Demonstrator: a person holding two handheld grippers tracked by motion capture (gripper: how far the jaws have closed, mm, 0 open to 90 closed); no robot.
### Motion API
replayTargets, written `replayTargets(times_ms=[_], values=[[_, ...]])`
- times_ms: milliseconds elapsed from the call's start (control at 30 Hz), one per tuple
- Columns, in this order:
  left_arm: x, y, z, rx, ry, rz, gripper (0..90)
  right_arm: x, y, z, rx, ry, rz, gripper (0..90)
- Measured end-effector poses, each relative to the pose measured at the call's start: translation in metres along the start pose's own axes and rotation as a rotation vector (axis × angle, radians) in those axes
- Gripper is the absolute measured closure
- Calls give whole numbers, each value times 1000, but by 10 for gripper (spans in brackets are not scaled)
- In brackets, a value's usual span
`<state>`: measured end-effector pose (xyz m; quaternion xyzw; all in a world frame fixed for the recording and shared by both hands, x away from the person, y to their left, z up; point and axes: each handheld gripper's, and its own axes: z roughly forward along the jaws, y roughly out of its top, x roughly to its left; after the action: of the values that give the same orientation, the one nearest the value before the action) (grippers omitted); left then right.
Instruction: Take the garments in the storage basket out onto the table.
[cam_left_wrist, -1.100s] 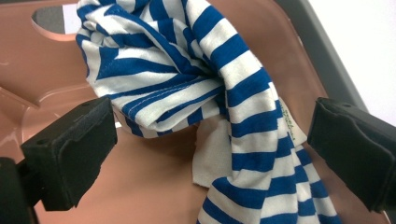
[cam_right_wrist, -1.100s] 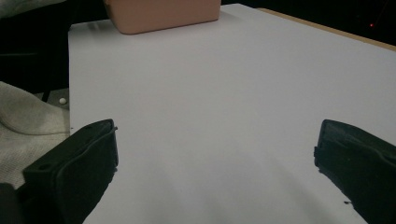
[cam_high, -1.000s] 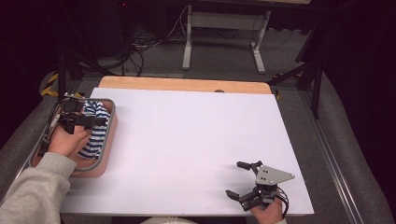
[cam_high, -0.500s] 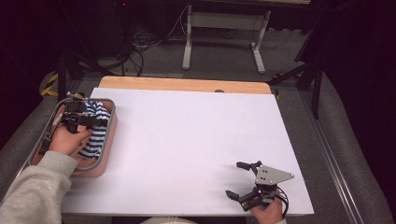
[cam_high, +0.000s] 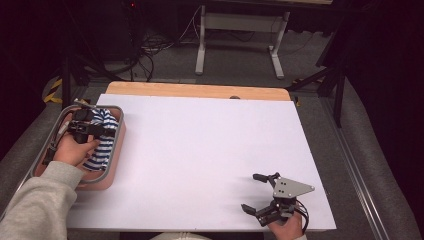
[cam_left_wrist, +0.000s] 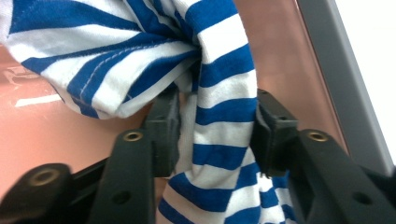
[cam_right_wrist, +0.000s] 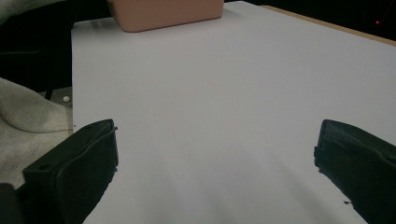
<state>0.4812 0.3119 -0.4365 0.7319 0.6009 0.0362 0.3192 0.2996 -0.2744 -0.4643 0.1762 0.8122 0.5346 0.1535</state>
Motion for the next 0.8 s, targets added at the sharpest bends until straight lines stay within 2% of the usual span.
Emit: replayTargets(times_ms=[100, 133, 300, 400, 533, 600, 800], values=[[-1, 0, -1, -2, 6, 13, 664, 0, 0, 0, 1, -1, 2, 1], [-2, -1, -1, -5, 6, 26, 673, 0, 0, 0, 1, -1, 1, 1], [-3, -1, -2, -8, 11, 38, 713, 0, 0, 0, 1, -1, 2, 1], [-6, 0, -4, -11, 27, 69, 756, 0, 0, 0, 2, -1, 2, 1], [-6, 0, -5, -17, 36, 86, 773, 0, 0, 0, 2, -1, 4, 1], [-7, -1, -6, -20, 32, 78, 785, -1, 0, 1, 3, -1, 5, 1], [-8, -1, -10, -28, 33, 86, 804, -1, -1, 0, 3, -4, 5, 1]])
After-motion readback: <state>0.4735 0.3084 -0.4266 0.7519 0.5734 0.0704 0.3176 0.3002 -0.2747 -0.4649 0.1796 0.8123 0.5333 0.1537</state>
